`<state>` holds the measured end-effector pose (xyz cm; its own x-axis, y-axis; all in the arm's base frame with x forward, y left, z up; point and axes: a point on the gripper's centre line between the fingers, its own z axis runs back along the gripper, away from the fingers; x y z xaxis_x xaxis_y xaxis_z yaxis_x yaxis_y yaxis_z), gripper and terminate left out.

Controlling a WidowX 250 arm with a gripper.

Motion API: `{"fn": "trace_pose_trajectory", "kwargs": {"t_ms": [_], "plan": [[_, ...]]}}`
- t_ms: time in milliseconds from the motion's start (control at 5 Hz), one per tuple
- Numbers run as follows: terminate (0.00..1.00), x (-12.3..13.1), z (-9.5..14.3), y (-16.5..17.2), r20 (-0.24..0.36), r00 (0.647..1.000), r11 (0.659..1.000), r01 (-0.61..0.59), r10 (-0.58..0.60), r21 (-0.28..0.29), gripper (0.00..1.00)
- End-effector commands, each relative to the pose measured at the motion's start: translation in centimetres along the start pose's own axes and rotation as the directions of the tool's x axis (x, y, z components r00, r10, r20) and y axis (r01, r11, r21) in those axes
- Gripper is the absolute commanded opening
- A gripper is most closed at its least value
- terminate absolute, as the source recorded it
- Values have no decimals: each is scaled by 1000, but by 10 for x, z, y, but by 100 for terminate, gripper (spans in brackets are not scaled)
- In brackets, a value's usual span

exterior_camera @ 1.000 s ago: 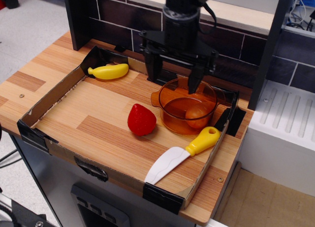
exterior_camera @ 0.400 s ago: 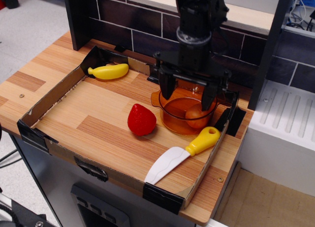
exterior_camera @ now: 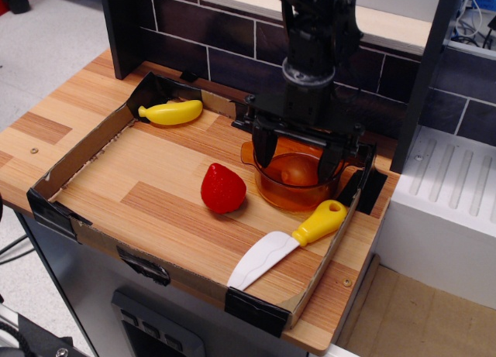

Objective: Take carrot out of pot

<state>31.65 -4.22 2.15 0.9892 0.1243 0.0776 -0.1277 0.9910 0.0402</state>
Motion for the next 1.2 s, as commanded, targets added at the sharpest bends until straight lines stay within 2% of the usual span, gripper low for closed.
{"fn": "trace_pose_trajectory", "kwargs": {"t_ms": [0, 400, 600, 800, 1000], "plan": [[0, 5, -3, 3, 70, 997, 999, -38, 36, 35, 100], [0, 8, -7, 2, 57, 997, 998, -58, 56, 35, 100], [0, 11, -9, 4, 63, 996, 997, -69, 66, 35, 0], [0, 16, 1, 7, 93, 991, 995, -101, 98, 25, 0], [0, 20, 24, 12, 136, 982, 991, -134, 133, 1, 0]]}}
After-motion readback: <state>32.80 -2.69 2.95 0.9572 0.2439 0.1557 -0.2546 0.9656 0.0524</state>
